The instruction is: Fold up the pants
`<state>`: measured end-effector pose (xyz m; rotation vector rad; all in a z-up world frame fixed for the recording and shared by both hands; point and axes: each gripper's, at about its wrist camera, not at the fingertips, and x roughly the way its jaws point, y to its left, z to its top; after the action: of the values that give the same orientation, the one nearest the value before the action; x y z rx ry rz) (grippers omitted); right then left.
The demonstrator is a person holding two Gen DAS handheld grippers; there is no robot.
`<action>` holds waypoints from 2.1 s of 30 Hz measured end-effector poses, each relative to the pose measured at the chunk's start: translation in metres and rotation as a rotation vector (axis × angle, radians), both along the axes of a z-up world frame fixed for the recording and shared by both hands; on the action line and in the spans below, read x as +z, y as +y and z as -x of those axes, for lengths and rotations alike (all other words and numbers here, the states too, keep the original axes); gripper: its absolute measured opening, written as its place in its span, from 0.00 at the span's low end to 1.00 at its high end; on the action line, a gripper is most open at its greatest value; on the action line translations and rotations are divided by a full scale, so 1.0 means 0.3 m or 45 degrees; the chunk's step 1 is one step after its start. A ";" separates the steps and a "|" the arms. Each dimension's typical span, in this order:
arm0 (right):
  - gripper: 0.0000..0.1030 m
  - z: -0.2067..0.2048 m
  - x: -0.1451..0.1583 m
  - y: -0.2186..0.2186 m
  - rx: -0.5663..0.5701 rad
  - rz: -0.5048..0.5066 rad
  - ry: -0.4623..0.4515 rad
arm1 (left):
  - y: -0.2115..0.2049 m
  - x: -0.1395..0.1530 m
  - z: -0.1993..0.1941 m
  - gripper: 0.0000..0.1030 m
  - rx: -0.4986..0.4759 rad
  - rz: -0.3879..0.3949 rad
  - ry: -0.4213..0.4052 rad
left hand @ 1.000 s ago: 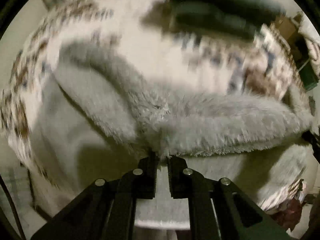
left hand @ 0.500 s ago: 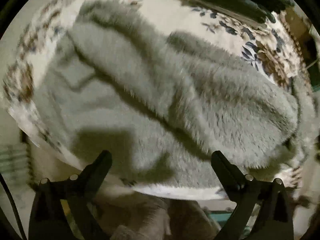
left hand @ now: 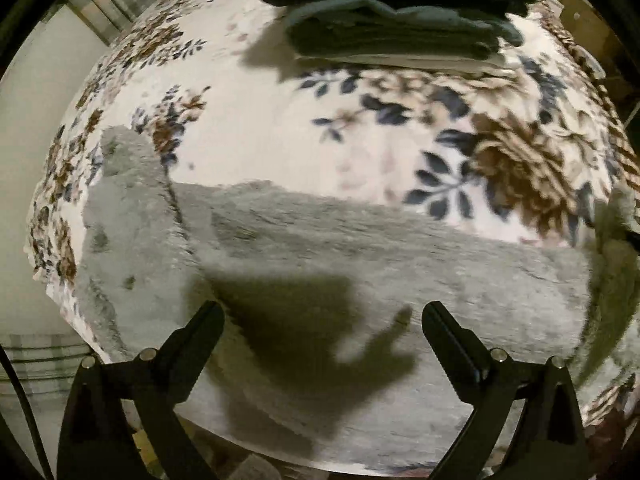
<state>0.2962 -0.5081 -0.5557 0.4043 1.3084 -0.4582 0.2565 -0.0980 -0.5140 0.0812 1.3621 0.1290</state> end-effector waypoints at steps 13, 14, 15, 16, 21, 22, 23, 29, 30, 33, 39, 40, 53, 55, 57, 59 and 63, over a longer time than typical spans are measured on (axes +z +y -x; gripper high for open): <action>0.39 0.806 -0.078 -0.413 -0.739 -0.470 -0.040 | -0.185 -0.047 0.178 0.98 -0.084 0.112 0.133; 0.44 0.823 -0.066 -0.418 -0.773 -0.488 -0.108 | -0.191 -0.045 0.185 0.98 -0.090 0.113 0.130; 0.56 0.834 -0.064 -0.424 -0.790 -0.507 -0.153 | -0.195 -0.044 0.189 0.98 -0.105 0.125 0.113; 0.63 0.829 -0.066 -0.422 -0.799 -0.532 -0.198 | -0.199 -0.042 0.192 0.98 -0.109 0.124 0.110; 0.47 0.677 -0.122 -0.398 -0.651 -0.495 -0.195 | -0.182 -0.029 0.184 0.98 -0.108 0.111 0.070; 0.15 0.638 -0.133 -0.397 -0.633 -0.420 -0.144 | -0.176 -0.028 0.176 0.98 -0.108 0.098 0.062; 0.14 0.614 -0.157 -0.402 -0.626 -0.320 -0.010 | -0.166 -0.026 0.167 0.98 -0.104 0.080 0.053; 0.49 0.577 -0.072 -0.287 -0.545 -0.402 0.157 | -0.003 0.042 0.077 0.98 -0.023 0.010 0.019; 0.73 0.556 -0.031 -0.214 -0.472 -0.343 0.173 | 0.047 0.066 0.049 0.98 -0.010 -0.020 0.005; 0.83 0.483 0.028 0.046 -0.251 -0.268 0.221 | 0.208 0.107 -0.028 0.98 0.014 -0.116 -0.019; 0.83 0.339 -0.069 0.537 -0.071 -0.307 0.330 | 0.579 0.072 -0.238 0.98 0.103 -0.143 0.056; 0.83 0.331 -0.092 0.575 -0.073 -0.315 0.332 | 0.622 0.059 -0.272 0.98 0.111 -0.147 0.068; 0.83 0.264 -0.104 1.104 0.173 -0.339 0.307 | 1.019 0.073 -0.223 0.05 0.377 0.271 -0.041; 0.83 0.324 -0.089 1.130 0.183 -0.391 0.309 | 1.103 0.096 -0.087 0.05 0.444 0.268 -0.042; 0.83 0.378 -0.082 1.147 0.170 -0.456 0.321 | 1.214 0.061 0.056 0.05 0.525 0.256 0.019; 0.83 0.430 -0.093 1.154 0.124 -0.505 0.344 | 1.287 -0.004 0.164 0.08 0.580 0.231 0.094; 0.83 0.520 -0.174 1.101 -0.043 -0.567 0.378 | 1.357 -0.094 0.308 0.18 0.748 0.393 0.136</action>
<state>0.1402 -0.1776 -0.6080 0.7508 1.6997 -0.2563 0.1640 0.3090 -0.5422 -0.5821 1.4651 0.4080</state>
